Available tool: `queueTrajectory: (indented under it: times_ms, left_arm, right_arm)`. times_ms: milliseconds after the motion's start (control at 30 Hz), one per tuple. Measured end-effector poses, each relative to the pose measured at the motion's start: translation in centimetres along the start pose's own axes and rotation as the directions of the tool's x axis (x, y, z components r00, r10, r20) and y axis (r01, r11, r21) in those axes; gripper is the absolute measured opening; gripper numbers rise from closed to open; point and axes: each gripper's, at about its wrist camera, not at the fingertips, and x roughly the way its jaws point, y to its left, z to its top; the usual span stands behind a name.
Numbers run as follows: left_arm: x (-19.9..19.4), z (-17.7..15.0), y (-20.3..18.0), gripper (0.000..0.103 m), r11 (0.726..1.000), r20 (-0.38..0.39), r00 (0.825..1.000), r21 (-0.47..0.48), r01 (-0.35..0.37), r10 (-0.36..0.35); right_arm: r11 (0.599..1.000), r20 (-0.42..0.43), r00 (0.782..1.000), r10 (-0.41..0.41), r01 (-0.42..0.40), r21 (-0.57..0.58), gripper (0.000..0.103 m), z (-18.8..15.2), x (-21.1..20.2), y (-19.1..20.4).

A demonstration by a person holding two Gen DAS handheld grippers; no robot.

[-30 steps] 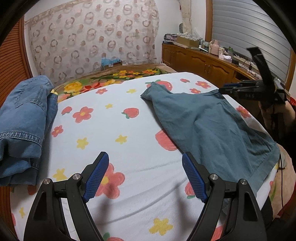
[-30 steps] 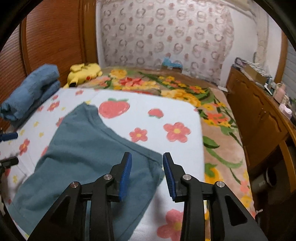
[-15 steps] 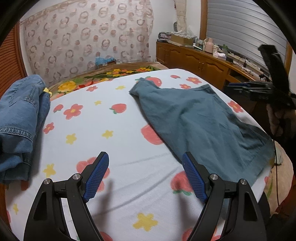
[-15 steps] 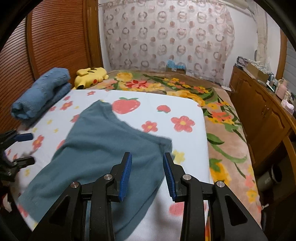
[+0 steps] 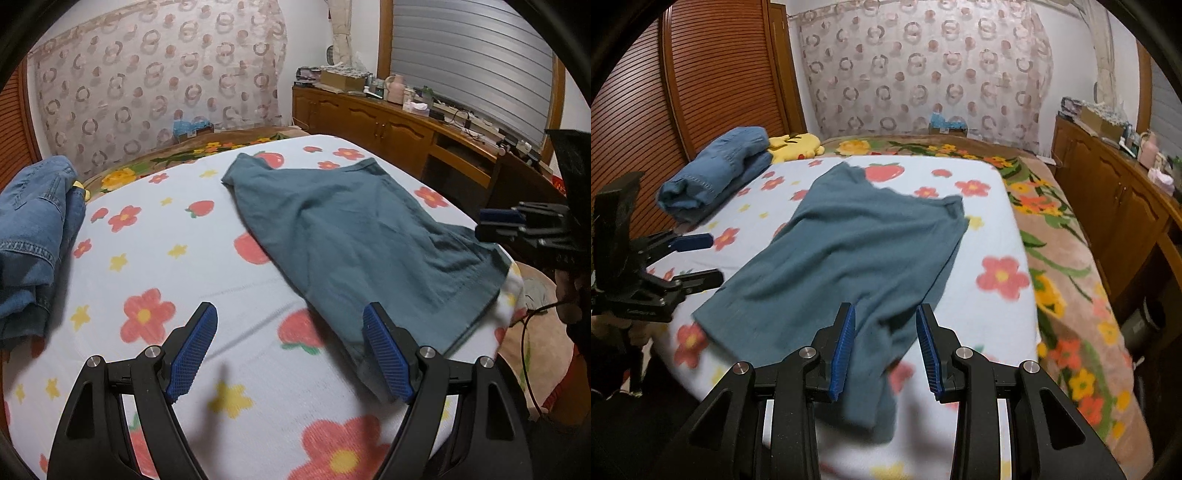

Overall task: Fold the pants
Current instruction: 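Pinch the hem with the right gripper to adjust the fold, then release, then close the right gripper on the folded hem edge of the grey-green shorts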

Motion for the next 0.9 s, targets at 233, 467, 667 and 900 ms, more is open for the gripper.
queueTrajectory:
  times_ms: [233, 467, 667, 900]
  left_arm:
    - [0.6, -0.8, -0.9, 0.082, 1.0, -0.028, 1.0, 0.005, 0.002, -0.002]
    - [0.4, -1.6, -1.0, 0.082, 1.0, -0.039, 0.999, -0.006, 0.005, -0.005]
    - [0.2, -2.0, -1.1, 0.082, 1.0, -0.044, 0.999, -0.01, 0.011, -0.012]
    - [-0.3, -2.0, -1.3, 0.08, 0.999, -0.03, 0.999, -0.022, 0.043, -0.044]
  right_arm:
    - [0.999, -0.036, 0.999, 0.021, -0.02, 0.039, 0.035, -0.9, -0.5, 0.2]
    - [0.998, -0.012, 0.999, 0.043, -0.042, 0.04, 0.008, -1.0, -2.2, 0.2]
    - [0.998, -0.048, 0.998, 0.031, -0.029, 0.05, 0.008, -2.6, -2.3, 0.4]
    - [0.997, -0.027, 1.0, 0.003, -0.001, 0.072, 0.019, -2.2, -2.1, 0.5]
